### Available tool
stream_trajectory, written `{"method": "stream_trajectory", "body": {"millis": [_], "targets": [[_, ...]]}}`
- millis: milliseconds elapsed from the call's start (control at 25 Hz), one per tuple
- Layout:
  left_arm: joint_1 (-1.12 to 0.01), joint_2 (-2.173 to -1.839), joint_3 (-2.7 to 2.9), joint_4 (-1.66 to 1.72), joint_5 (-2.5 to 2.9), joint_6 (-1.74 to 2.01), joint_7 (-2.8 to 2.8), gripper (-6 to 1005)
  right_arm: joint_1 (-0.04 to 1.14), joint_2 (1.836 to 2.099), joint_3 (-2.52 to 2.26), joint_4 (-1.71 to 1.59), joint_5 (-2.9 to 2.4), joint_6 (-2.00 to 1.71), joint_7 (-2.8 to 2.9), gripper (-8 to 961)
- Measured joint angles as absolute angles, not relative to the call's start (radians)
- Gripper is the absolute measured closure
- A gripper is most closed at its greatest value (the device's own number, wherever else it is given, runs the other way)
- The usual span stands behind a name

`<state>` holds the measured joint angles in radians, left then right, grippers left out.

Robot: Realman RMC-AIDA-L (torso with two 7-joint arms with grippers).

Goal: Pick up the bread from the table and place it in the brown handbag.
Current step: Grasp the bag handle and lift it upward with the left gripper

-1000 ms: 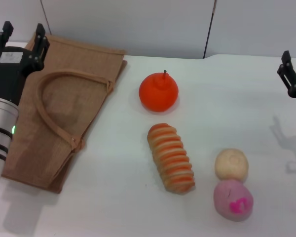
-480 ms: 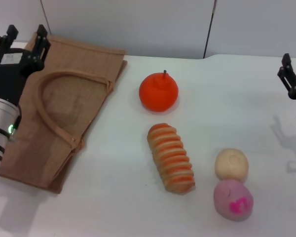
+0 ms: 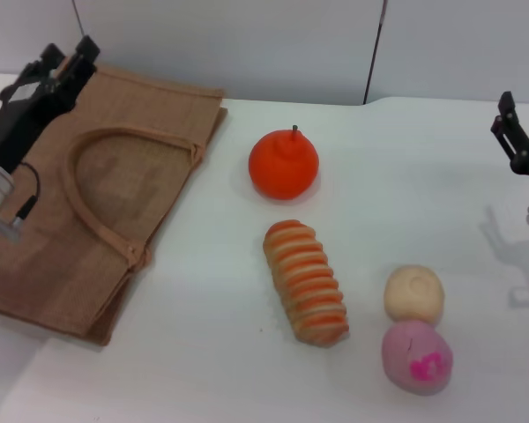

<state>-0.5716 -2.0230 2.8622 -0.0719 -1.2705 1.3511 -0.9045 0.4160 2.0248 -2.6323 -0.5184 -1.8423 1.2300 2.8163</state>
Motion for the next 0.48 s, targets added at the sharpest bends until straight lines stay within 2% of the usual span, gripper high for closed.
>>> {"method": "stream_trajectory", "body": {"millis": [480], "targets": [[-0.718, -2.027, 2.862, -0.626, -0.665, 1.312, -1.750, 315, 0.425, 2.022, -2.635, -0.510, -1.843, 1.226, 2.816, 59]]}}
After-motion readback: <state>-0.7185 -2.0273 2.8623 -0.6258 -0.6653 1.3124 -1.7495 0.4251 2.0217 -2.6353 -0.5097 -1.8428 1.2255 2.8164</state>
